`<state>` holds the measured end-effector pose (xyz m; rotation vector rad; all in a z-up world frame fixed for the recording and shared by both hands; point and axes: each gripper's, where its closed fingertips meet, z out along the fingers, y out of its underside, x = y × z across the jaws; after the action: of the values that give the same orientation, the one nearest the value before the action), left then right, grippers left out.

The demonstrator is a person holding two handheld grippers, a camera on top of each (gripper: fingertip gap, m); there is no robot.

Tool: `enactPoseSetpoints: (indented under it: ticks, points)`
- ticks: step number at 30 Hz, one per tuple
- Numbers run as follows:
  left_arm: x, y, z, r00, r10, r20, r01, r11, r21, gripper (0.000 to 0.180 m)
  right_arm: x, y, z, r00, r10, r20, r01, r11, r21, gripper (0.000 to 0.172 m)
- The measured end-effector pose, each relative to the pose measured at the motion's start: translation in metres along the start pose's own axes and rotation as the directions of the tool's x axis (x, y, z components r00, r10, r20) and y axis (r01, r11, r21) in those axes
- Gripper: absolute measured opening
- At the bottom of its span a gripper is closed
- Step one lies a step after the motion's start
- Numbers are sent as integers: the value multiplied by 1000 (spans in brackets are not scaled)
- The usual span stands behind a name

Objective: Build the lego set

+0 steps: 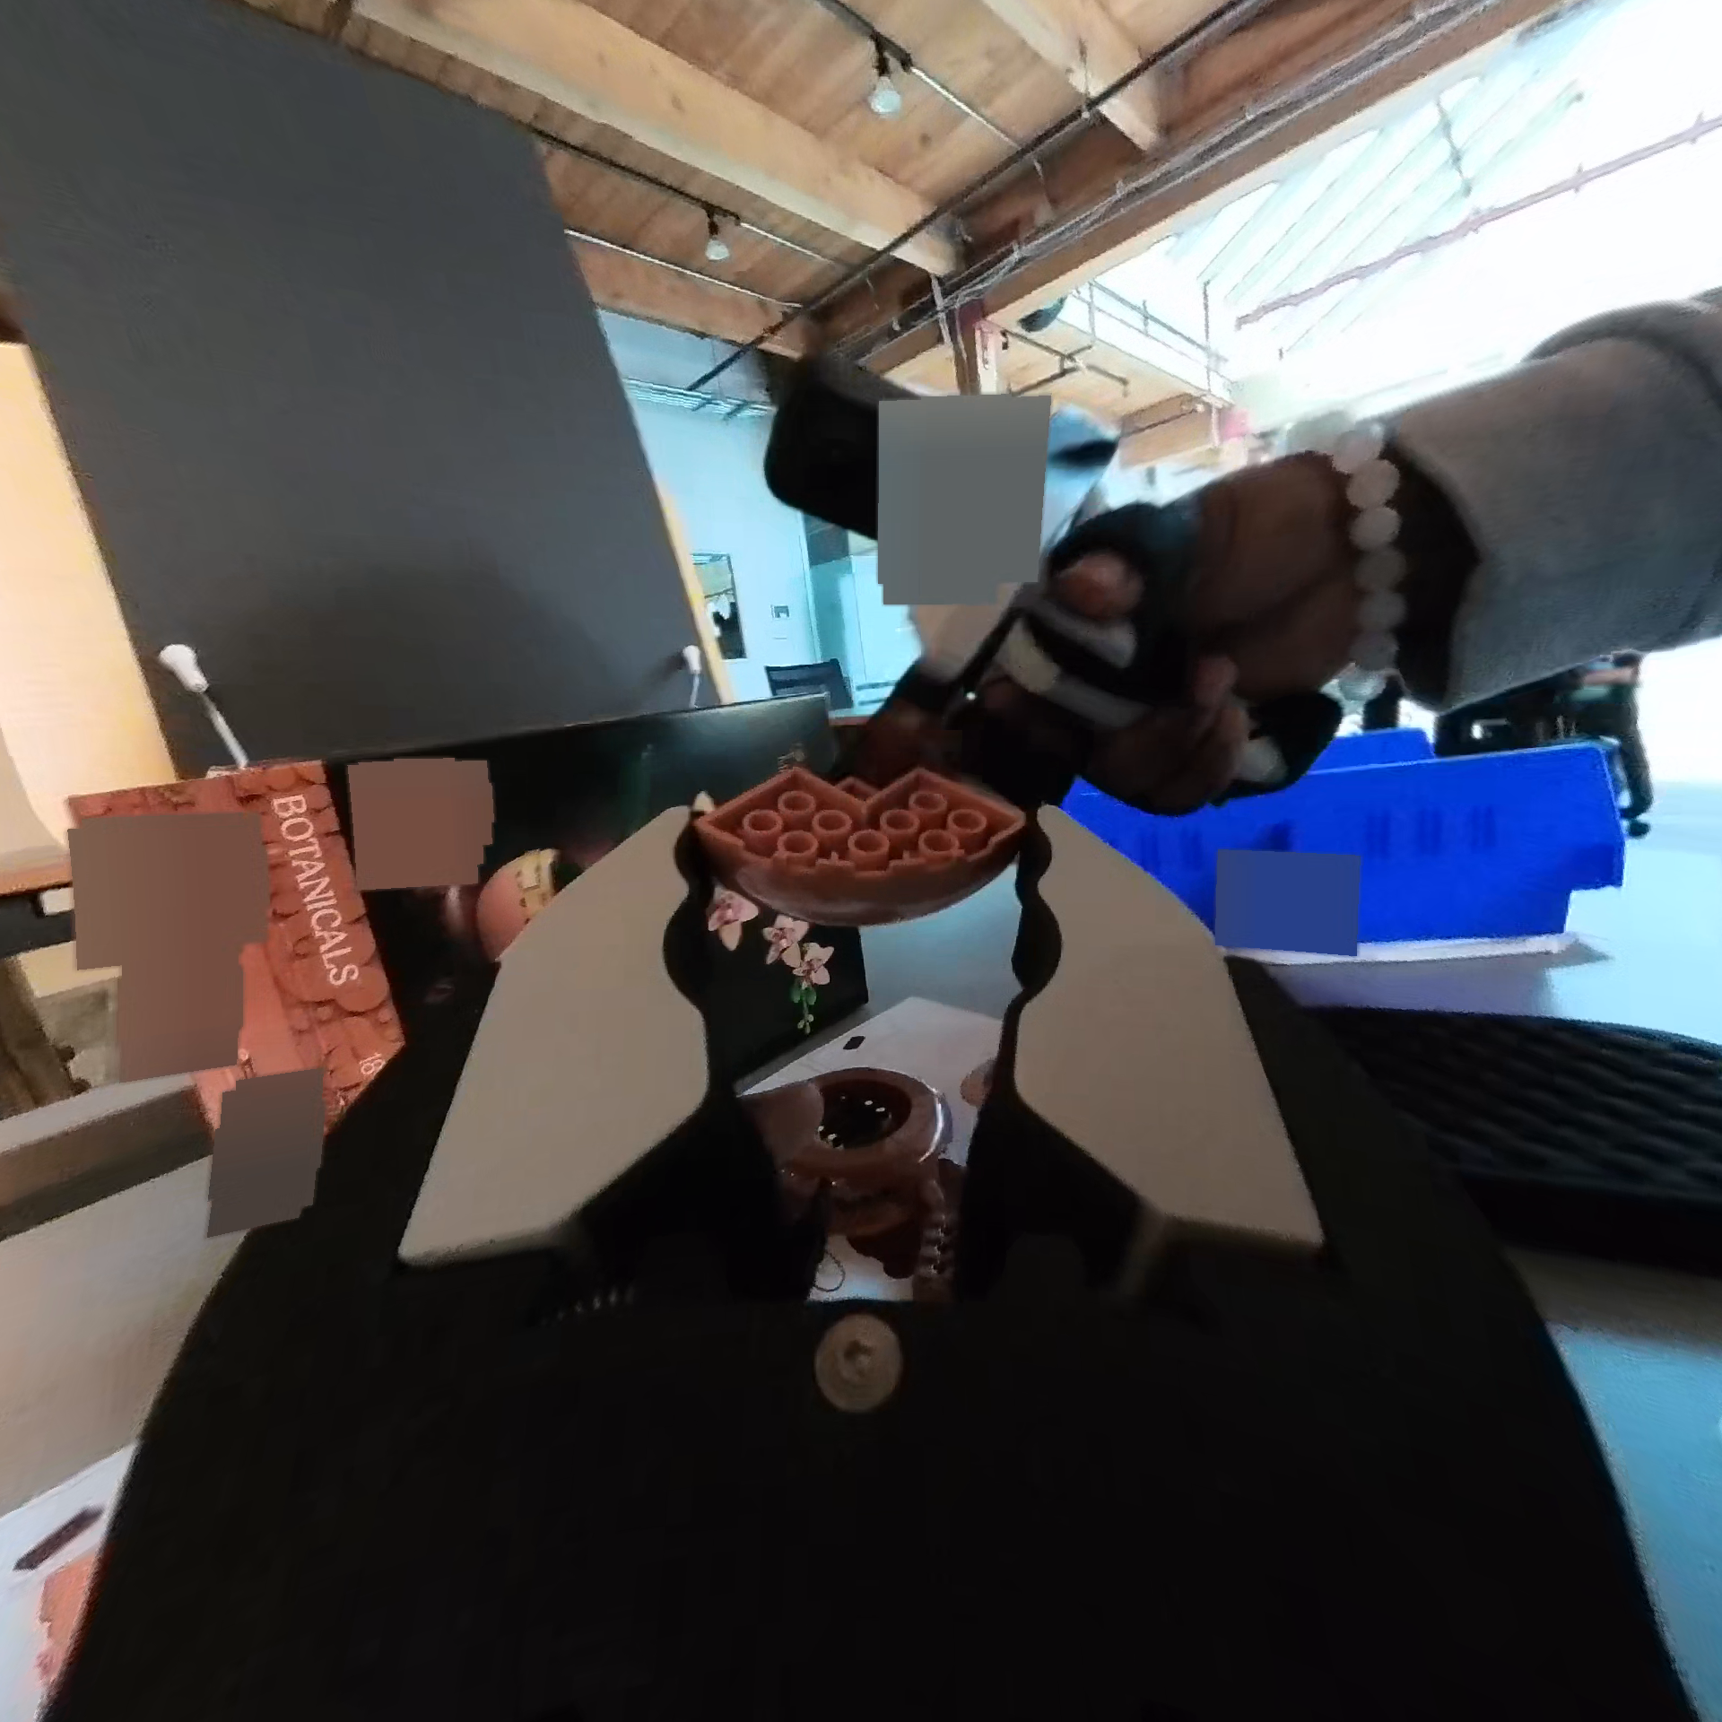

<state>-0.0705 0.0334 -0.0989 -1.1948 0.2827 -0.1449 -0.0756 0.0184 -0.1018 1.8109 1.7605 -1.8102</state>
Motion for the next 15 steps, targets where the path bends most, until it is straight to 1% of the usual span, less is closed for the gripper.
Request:
enactPoseSetpoints:
  ticks: [2, 4, 5, 7, 8, 9, 10, 11, 12, 13, 14, 15]
  points:
    - [7, 3, 2, 1000, 22, -22, -23, 1000, -14, 63, 8, 4, 2, 999, 40, 5, -40, 999, 21, 23]
    - [10, 11, 3, 998, 52, -24, -53, 997, -59, 63, 15, 4, -1, 1000, 19, 0, -19, 997, 71, 7]
    - [7, 16, 3, 998, 65, -13, -66, 993, -94, 63, 20, 2, -4, 1000, 2, -12, -1, 995, 101, 5]
    - [-6, 27, 1, 997, 72, 34, -65, 984, -163, 63, 23, -4, -15, 998, -55, -15, 56, 982, 178, 10]
    - [-13, 29, -1, 997, 58, 53, -48, 982, -182, 63, 23, -6, -23, 994, -107, -33, 111, 973, 204, 16]
    - [-19, 32, -3, 997, 40, 65, -26, 979, -204, 63, 24, -8, -32, 978, -189, -92, 206, 953, 223, 21]
    - [-26, 33, -5, 996, 21, 91, -1, 978, -210, 63, 19, -10, -41, 933, -322, -161, 353, 903, 243, 24]
    - [-32, 30, -7, 994, -2, 106, 22, 982, -189, 63, 10, -13, -51, 845, -472, -252, 528, 810, 253, 27]
    - [-36, 27, -9, 993, -34, 111, 52, 985, -166, 63, -2, -14, -60, 721, -601, -345, 687, 684, 243, 32]
    - [-38, 26, -10, 991, -69, 110, 86, 984, -159, 63, -14, -13, -67, 590, -679, -436, 802, 552, 227, 40]
    - [-40, 29, -11, 990, -94, 108, 111, 980, -167, 63, -19, -12, -75, 473, -689, -550, 874, 448, 190, 53]
    - [-43, 33, -12, 988, -104, 114, 123, 977, -175, 63, -19, -8, -81, 389, -666, -637, 909, 392, 145, 63]
